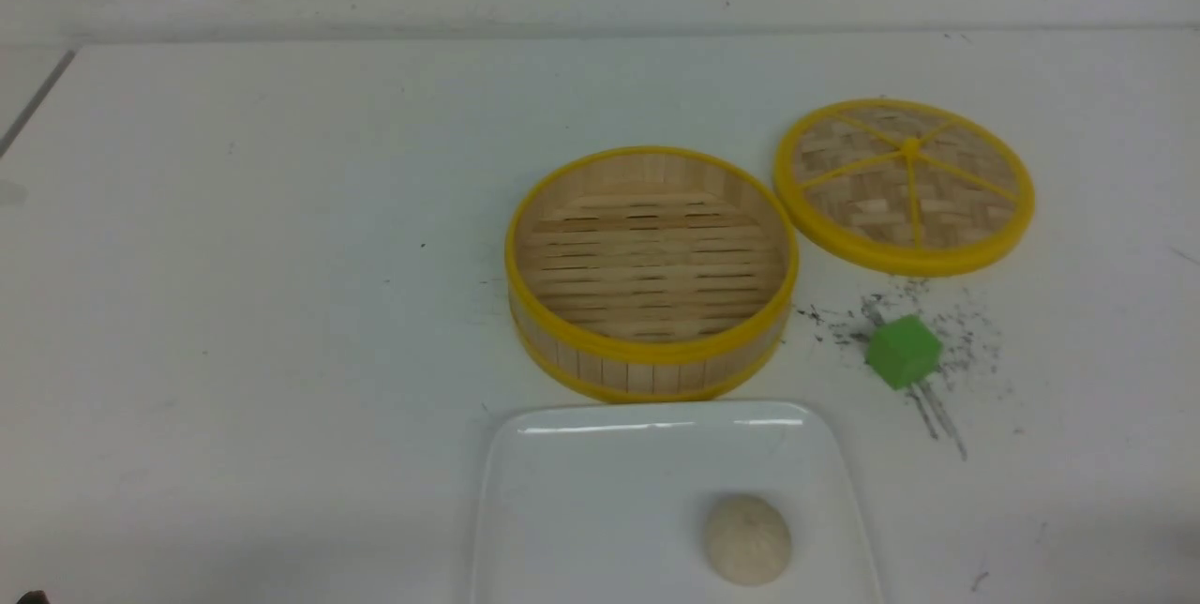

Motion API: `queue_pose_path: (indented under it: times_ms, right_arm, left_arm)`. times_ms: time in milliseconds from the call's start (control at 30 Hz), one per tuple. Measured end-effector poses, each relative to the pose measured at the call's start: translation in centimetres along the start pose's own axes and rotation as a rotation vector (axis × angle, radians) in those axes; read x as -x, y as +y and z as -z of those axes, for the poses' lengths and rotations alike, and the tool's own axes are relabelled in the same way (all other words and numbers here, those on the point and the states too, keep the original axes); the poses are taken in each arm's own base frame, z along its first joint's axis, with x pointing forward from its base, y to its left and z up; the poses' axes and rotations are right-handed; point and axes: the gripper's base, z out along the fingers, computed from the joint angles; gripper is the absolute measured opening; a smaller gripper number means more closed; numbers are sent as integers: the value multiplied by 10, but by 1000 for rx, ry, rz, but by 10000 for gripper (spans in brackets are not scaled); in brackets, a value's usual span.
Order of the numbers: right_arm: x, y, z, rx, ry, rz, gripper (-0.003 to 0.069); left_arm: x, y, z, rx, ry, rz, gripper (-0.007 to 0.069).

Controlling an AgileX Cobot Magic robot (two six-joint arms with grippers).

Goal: Put the steamed buns into the plate on the white tablecloth.

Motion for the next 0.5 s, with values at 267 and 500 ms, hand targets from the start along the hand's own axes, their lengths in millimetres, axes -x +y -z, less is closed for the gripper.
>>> queue_pose_path:
  times_ms: [267,500]
  right_arm:
    - [0,0,0,0,0,0,83]
    - [0,0,0,0,0,0,96]
  left_arm:
    - [0,0,0,0,0,0,241]
    - [0,0,0,0,0,0,241]
